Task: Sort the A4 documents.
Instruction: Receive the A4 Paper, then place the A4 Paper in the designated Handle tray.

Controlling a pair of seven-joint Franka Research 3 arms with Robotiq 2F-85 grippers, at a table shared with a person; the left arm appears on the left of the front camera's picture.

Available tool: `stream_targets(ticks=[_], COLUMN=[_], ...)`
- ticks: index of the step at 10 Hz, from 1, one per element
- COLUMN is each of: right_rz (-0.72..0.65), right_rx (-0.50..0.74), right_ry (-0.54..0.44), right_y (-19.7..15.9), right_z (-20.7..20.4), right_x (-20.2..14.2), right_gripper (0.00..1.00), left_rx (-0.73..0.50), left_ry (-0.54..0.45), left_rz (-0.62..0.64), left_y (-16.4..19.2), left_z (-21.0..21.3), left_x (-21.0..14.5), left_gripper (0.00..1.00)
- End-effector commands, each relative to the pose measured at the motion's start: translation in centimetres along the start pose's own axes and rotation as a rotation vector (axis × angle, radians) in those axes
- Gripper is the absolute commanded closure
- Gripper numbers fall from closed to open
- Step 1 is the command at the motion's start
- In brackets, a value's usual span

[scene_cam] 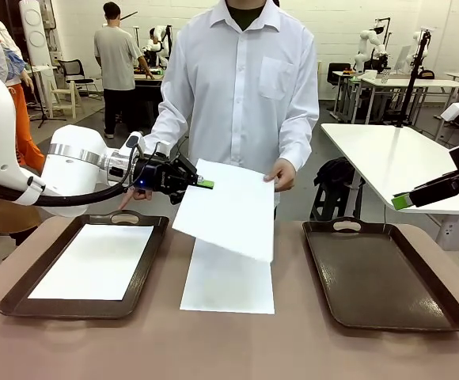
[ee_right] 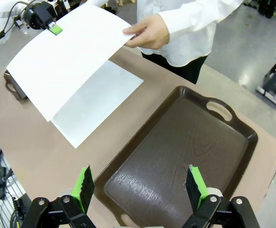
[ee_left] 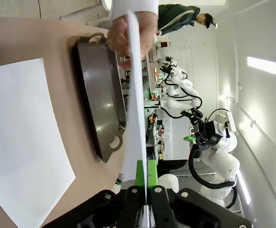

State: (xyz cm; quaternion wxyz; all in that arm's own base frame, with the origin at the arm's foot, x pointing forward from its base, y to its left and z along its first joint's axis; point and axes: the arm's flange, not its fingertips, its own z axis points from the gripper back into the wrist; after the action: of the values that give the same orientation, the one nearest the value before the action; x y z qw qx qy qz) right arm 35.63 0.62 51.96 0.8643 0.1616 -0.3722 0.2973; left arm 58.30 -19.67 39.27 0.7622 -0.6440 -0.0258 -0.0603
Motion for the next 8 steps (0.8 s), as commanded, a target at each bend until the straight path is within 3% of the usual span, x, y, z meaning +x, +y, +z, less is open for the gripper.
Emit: stream_targets(ticks=[1, 8], right_rz=[-0.001, -0.001], right_rx=[0.002, 0.002], right_ry=[0.001, 0.001], right_y=[0.0, 0.0], right_z=[-0.07, -0.07], right_x=[-0.03, -0.03], right_gripper=[0.0, 0.0], left_rx=[-0.004, -0.004], left_ry=[0.002, 0.002], left_rz=[0.004, 0.004], left_y=[0.22, 0.22], left_z=[-0.1, -0.1], left_x=[0.03, 0.03], left_gripper=[1.0, 1.0])
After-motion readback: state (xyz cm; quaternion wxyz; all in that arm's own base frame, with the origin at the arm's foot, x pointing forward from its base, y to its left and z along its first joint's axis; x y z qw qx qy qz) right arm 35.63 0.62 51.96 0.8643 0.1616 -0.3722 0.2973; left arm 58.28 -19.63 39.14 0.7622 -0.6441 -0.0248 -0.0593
